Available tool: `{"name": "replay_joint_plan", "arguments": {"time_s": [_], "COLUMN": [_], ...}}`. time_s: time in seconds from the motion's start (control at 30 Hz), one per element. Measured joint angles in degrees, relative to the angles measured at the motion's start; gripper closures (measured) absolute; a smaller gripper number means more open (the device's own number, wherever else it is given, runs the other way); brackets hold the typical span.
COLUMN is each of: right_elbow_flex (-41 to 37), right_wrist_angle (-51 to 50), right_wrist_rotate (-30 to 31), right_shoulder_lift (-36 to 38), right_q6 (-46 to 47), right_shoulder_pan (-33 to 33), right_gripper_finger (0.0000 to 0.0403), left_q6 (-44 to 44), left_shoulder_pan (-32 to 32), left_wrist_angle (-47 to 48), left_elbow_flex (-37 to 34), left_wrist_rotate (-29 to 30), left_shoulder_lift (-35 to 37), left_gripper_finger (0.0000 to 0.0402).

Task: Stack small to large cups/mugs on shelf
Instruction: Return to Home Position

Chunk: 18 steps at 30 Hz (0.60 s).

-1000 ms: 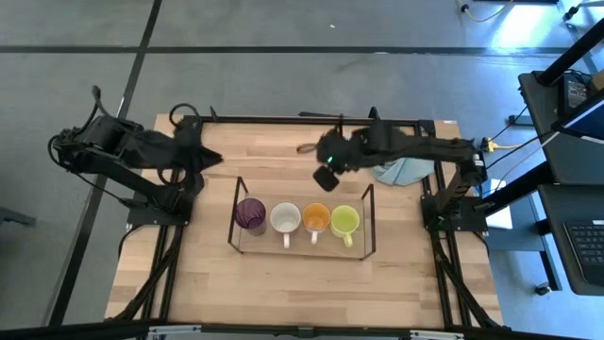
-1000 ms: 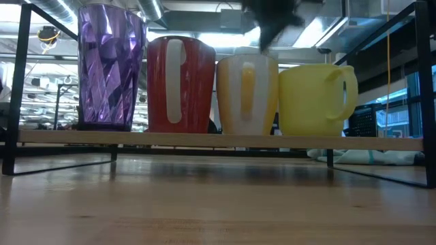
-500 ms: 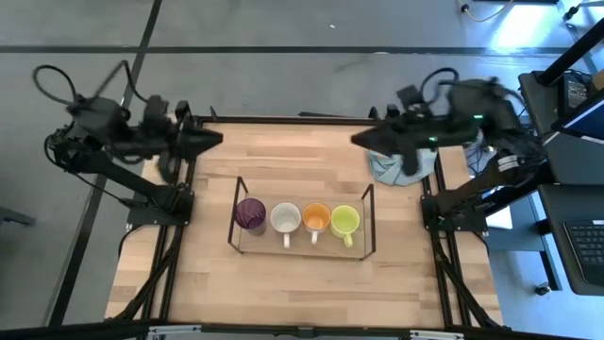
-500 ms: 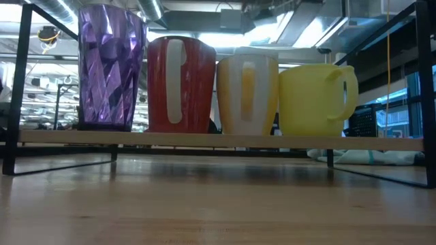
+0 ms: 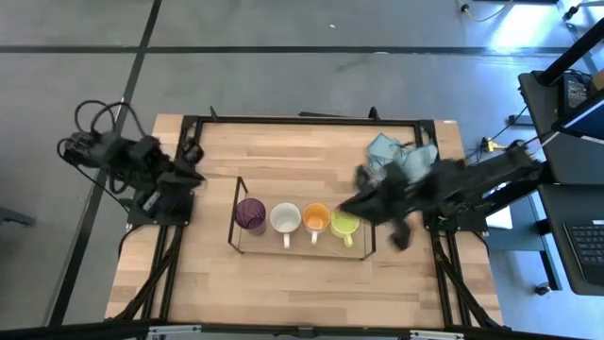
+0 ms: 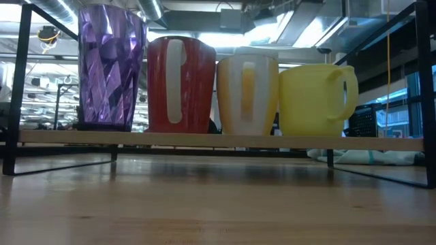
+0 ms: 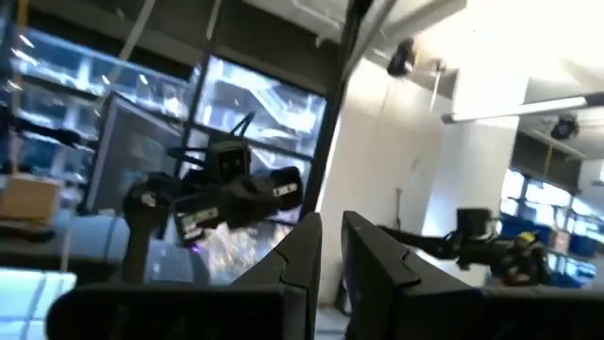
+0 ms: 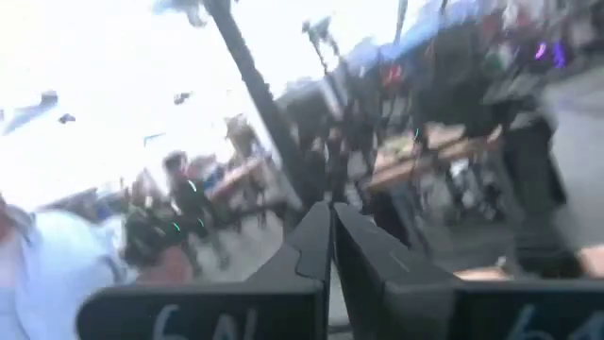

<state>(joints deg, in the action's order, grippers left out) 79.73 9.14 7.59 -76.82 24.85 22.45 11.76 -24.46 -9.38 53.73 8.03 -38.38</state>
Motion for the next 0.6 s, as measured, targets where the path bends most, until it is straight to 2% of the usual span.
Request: {"name": "replay_joint_plan", "arguments": {"time_s": [0.07,0.17,0.33,0.5,0.6], "right_elbow_flex": [-6.5,-16.0,-28.7,-41.5,-50.1], "right_wrist_angle": [2.2,2.5,5.6,10.7,22.5], "right_wrist_rotate": [1.8,8.6,14.5,14.7,7.8], "right_shoulder_lift": [7.0,18.0,31.9,40.2,44.3], "right_q6": [-0.3,-1.4,-9.7,-15.5,-20.2], "right_shoulder_pan": [0.0,0.9,3.2,2.0,0.5], "right_gripper_finger": [0.0383,0.0383,0.0383,0.0383,0.0383], "left_q6": [-1.1,-4.4,-9.4,-17.9,-21.2], "left_shoulder_pan": [0.1,0.4,0.4,0.4,0.4], "left_wrist_angle": [0.4,3.0,10.7,11.6,5.0], "left_elbow_flex": [-3.5,-6.0,-9.1,-15.6,-21.8], "left_wrist_rotate": [1.0,1.9,2.4,8.5,8.2], "left_shoulder_lift": [5.4,14.6,27.2,34.9,38.3], "left_gripper_finger": [0.036,0.036,0.036,0.036,0.036]}}
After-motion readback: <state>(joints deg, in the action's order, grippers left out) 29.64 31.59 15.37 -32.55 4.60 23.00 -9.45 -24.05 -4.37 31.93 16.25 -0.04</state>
